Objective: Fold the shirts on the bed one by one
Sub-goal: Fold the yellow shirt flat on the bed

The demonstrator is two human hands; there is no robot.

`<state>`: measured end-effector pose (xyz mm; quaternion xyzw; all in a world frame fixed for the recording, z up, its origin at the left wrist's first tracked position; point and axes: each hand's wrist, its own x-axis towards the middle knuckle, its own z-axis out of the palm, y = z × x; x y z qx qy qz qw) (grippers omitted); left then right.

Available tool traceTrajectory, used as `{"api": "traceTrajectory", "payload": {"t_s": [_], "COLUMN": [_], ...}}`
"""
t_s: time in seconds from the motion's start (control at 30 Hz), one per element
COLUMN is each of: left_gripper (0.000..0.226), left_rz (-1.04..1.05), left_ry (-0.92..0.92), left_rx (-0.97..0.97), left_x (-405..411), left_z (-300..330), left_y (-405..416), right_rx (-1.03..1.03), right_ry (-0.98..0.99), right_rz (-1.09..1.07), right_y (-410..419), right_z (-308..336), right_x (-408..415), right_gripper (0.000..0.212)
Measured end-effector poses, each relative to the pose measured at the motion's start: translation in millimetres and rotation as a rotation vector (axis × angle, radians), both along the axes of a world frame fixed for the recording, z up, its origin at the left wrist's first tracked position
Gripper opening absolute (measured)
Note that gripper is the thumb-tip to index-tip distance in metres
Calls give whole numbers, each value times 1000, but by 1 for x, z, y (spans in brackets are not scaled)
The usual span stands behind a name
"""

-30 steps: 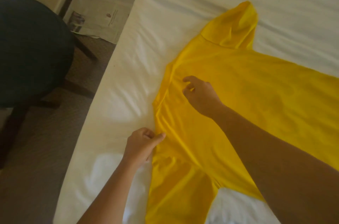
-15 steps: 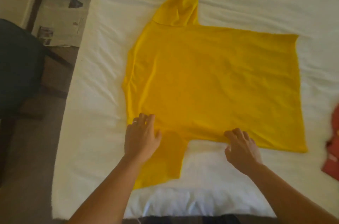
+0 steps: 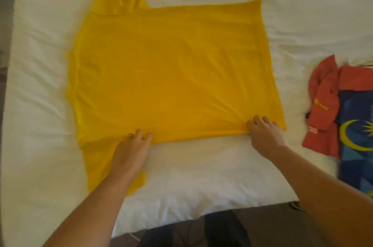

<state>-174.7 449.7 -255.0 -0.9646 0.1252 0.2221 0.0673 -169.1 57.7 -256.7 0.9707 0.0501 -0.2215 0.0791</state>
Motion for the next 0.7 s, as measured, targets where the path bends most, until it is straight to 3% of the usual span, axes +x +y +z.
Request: {"api": "traceTrajectory", "payload": {"t_s": [0.1, 0.23, 0.37, 0.47, 0.7], "left_gripper": [32, 26, 36, 37, 28], "left_rz": [36, 152, 377, 409, 472], "left_ry": [98, 217, 330, 403, 279], "left_rx": [30, -67, -258, -240, -268], "left_x": [-2, 20, 62, 95, 164], "left_z": [7, 13, 18, 24, 25], "left_y": [-2, 1, 11, 11, 8], "right_rx": [-25, -23, 53, 96, 159], "right_ry": [110, 171, 322, 372, 258], "right_rz": [-7, -45, -134, -192, -236], "right_y": [-9, -13, -17, -20, -26], "right_z": [5, 17, 27, 33, 23], "right_x": [2, 18, 49, 81, 158], "right_gripper": [36, 30, 27, 25, 21]}}
